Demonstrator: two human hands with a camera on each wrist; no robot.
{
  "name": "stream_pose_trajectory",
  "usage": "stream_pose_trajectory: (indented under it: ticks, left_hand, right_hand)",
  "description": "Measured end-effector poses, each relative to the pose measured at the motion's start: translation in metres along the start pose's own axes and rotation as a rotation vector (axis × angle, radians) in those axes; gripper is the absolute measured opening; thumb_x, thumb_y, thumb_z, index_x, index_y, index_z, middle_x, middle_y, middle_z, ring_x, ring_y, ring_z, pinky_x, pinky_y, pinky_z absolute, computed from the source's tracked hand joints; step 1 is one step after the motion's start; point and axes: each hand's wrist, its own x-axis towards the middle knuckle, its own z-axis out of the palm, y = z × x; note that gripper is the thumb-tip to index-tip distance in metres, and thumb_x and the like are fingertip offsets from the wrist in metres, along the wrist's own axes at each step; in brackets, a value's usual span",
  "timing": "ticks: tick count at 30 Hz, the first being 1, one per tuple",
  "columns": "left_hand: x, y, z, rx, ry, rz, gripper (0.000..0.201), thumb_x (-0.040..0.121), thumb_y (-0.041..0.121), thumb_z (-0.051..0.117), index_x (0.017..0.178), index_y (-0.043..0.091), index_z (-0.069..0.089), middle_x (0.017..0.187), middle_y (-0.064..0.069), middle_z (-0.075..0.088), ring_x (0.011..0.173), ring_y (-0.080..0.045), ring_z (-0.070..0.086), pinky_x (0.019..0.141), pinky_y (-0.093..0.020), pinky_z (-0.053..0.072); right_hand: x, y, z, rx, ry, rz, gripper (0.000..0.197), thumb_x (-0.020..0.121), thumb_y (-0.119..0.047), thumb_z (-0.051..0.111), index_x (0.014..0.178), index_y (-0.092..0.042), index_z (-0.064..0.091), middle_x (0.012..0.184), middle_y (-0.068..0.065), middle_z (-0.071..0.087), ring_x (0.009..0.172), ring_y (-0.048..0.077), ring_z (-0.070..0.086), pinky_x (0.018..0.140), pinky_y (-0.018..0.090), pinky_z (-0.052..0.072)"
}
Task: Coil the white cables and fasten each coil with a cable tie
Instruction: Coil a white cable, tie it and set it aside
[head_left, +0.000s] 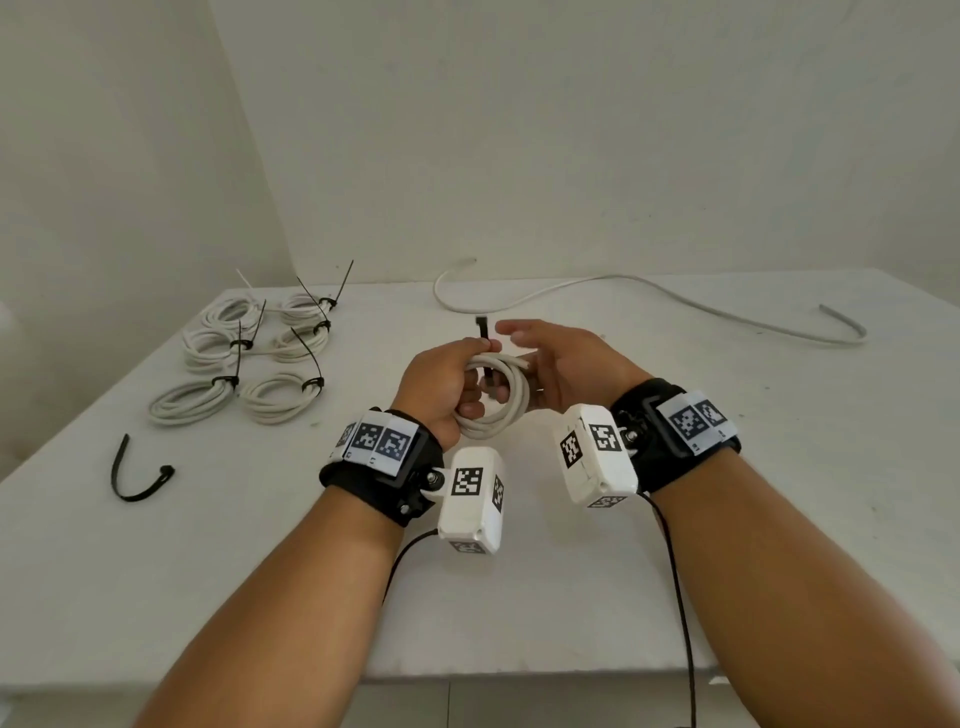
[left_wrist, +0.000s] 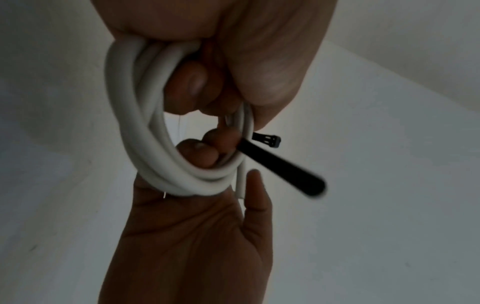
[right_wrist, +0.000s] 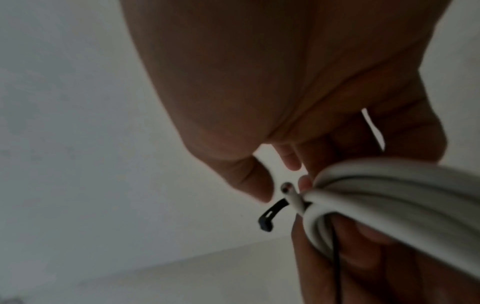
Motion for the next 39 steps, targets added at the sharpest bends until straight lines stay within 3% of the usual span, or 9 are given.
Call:
stream_pose_trajectory:
  ticks: [6,10,13,17,21,24,29,36,39]
  left_hand:
    - [0.002,0.007,-0.014,-0.074,0.234,0.038,0.020,0.087,0.015,0.060,0.068,0.011,0.059,0.051,0.000,0.033,0.037,-0.012,0.027,0.040,-0.020,0.025]
    - [-0.003,0.007,-0.014,-0.083,0.233,0.054,0.021,0.088,0.015,0.058,0.067,0.011,0.058,0.048,0.001,0.035,0.038,-0.013,0.029,0.042,-0.022,0.028]
    - [-0.005,0.002,-0.009,-0.032,0.202,0.062,0.022,0.088,0.015,0.055,0.068,0.011,0.060,0.055,-0.004,0.041,0.041,-0.015,0.033,0.042,-0.023,0.031]
    - [-0.007,-0.002,-0.003,0.032,0.143,0.089,0.023,0.090,0.010,0.049,0.069,0.010,0.056,0.051,-0.003,0.039,0.041,-0.016,0.032,0.039,-0.021,0.028]
    - [-0.009,-0.005,0.000,0.294,0.110,0.261,0.025,0.090,0.017,0.056,0.065,0.013,0.058,0.051,-0.002,0.040,0.043,-0.016,0.033,0.041,-0.023,0.034]
    - [-0.009,-0.008,0.001,0.412,0.092,0.306,0.024,0.090,0.023,0.060,0.070,0.012,0.059,0.051,-0.001,0.040,0.043,-0.016,0.034,0.042,-0.023,0.037]
    - [-0.012,-0.007,0.002,0.392,0.006,0.314,0.011,0.093,0.024,0.061,0.088,0.018,0.070,0.059,0.001,0.058,0.045,-0.012,0.036,0.045,-0.023,0.033]
    - [-0.013,-0.009,0.004,0.420,-0.002,0.376,0.012,0.091,0.026,0.065,0.085,0.020,0.074,0.054,0.007,0.057,0.044,-0.011,0.036,0.046,-0.024,0.033]
    - [-0.011,-0.007,0.002,0.400,0.082,0.372,0.012,0.089,0.023,0.067,0.080,0.017,0.073,0.048,0.011,0.055,0.043,-0.011,0.036,0.047,-0.024,0.033]
  right_hand:
    - [-0.016,-0.001,0.009,-0.673,-0.004,-0.296,0.055,0.072,-0.035,0.086,0.120,-0.040,0.061,0.131,-0.019,0.057,0.110,0.005,0.061,0.086,0.027,0.051]
    - [-0.018,0.001,0.016,-0.961,0.030,-0.497,0.043,0.073,-0.027,0.086,0.108,-0.041,0.066,0.141,-0.021,0.042,0.117,-0.006,0.049,0.082,0.014,0.042]
    - [-0.016,0.004,0.019,-1.040,0.048,-0.579,0.026,0.077,-0.023,0.083,0.098,-0.034,0.073,0.136,-0.018,0.048,0.114,-0.006,0.048,0.082,0.009,0.036]
    - [-0.012,0.008,0.023,-0.940,0.149,-0.696,0.007,0.084,-0.021,0.077,0.089,-0.025,0.074,0.120,-0.015,0.062,0.105,-0.005,0.056,0.081,0.006,0.037]
    - [-0.008,0.009,0.018,-0.722,0.367,-0.705,0.007,0.086,-0.019,0.073,0.085,-0.020,0.066,0.117,-0.015,0.066,0.098,0.006,0.066,0.075,0.034,0.056]
    - [-0.006,0.012,0.015,-0.687,0.422,-0.684,0.004,0.084,-0.016,0.072,0.083,-0.015,0.069,0.096,-0.008,0.074,0.087,0.011,0.070,0.077,0.046,0.058]
    - [-0.003,0.013,0.013,-0.665,0.488,-0.638,0.010,0.085,-0.019,0.073,0.081,-0.013,0.067,0.081,0.000,0.075,0.078,0.017,0.072,0.076,0.043,0.059]
    - [-0.008,0.008,0.012,-0.567,0.475,-0.533,0.010,0.088,-0.016,0.072,0.082,-0.009,0.067,0.080,0.002,0.076,0.069,0.009,0.069,0.066,0.024,0.052]
    - [-0.010,0.006,0.015,-0.417,0.445,-0.499,0.012,0.092,-0.018,0.067,0.084,-0.010,0.063,0.089,0.009,0.075,0.075,0.010,0.067,0.068,0.028,0.051]
